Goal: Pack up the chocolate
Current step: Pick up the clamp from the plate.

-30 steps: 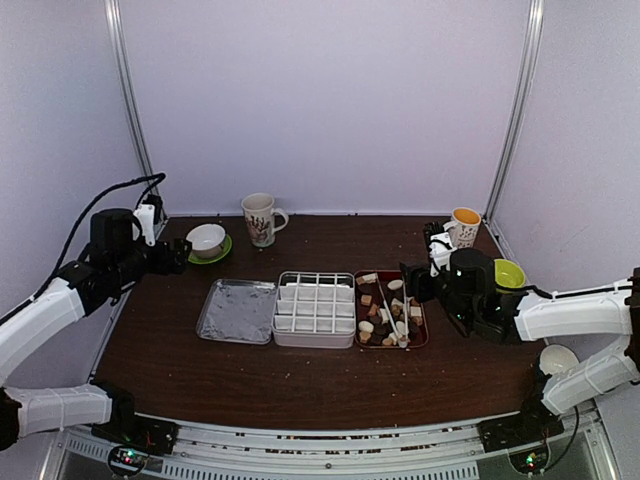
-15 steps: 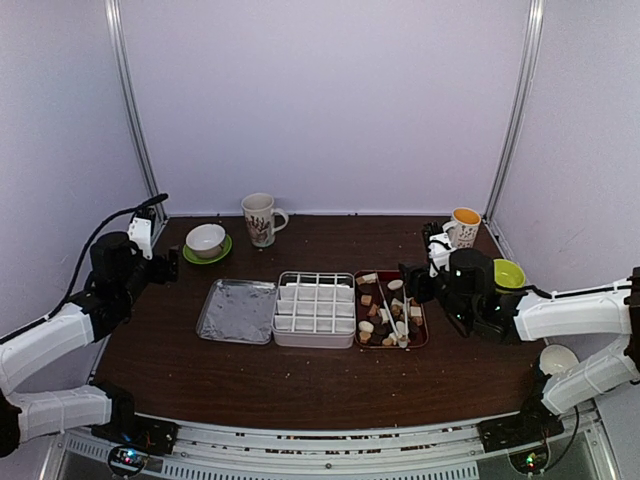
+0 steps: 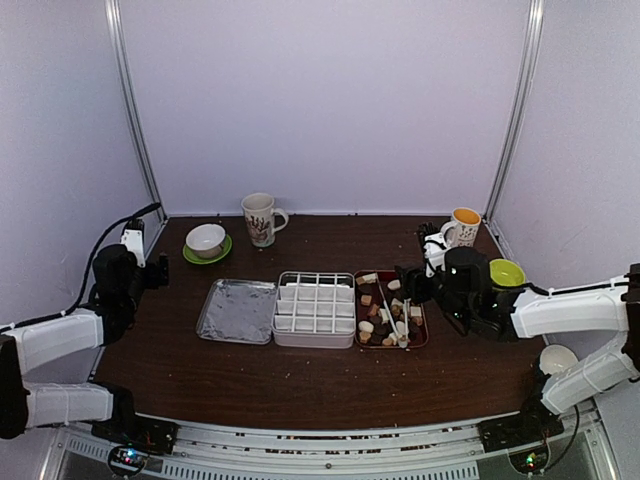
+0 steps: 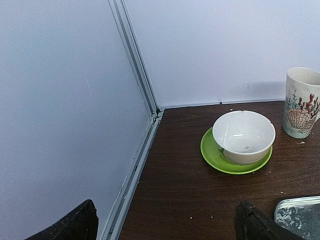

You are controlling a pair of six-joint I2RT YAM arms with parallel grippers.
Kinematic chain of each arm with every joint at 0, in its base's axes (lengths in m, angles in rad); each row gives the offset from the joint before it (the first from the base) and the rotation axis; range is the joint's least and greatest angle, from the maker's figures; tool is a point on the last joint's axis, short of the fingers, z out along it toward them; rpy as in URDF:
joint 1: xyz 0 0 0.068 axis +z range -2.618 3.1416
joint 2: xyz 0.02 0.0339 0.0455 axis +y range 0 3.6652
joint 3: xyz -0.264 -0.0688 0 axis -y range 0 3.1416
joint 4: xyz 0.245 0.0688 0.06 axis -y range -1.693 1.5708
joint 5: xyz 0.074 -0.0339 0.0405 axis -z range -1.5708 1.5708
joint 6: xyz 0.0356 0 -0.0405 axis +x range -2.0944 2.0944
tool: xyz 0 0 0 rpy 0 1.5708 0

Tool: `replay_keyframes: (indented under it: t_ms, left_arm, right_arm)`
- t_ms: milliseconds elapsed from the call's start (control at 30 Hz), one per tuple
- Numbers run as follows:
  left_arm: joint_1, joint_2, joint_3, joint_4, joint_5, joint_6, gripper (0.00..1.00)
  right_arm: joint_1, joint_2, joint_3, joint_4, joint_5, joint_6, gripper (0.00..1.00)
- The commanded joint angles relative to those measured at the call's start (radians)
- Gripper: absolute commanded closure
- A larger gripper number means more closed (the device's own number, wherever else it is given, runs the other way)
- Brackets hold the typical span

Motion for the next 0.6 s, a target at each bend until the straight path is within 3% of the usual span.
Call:
replay_keyframes:
  t_ms: [0,400,567]
  left_arm:
    - [0.046,0.058,-0.037,0.195,0.045,0.002,0.02]
    - [0.072,0.228,-0.084,0.477,0.103,0.093,0.02]
    - [0.071,0.346,-0.142,0.696,0.077,0.11,0.02]
  right_arm:
    - [-0.007,0.018,0.038,-0.025,-0.015,0.019,0.29]
    - [-0.007,0.03,0.055,-0.049,-0.014,0.018,0.29]
    - [-0.007,0.028,0.052,-0.044,-0.008,0.017,0.29]
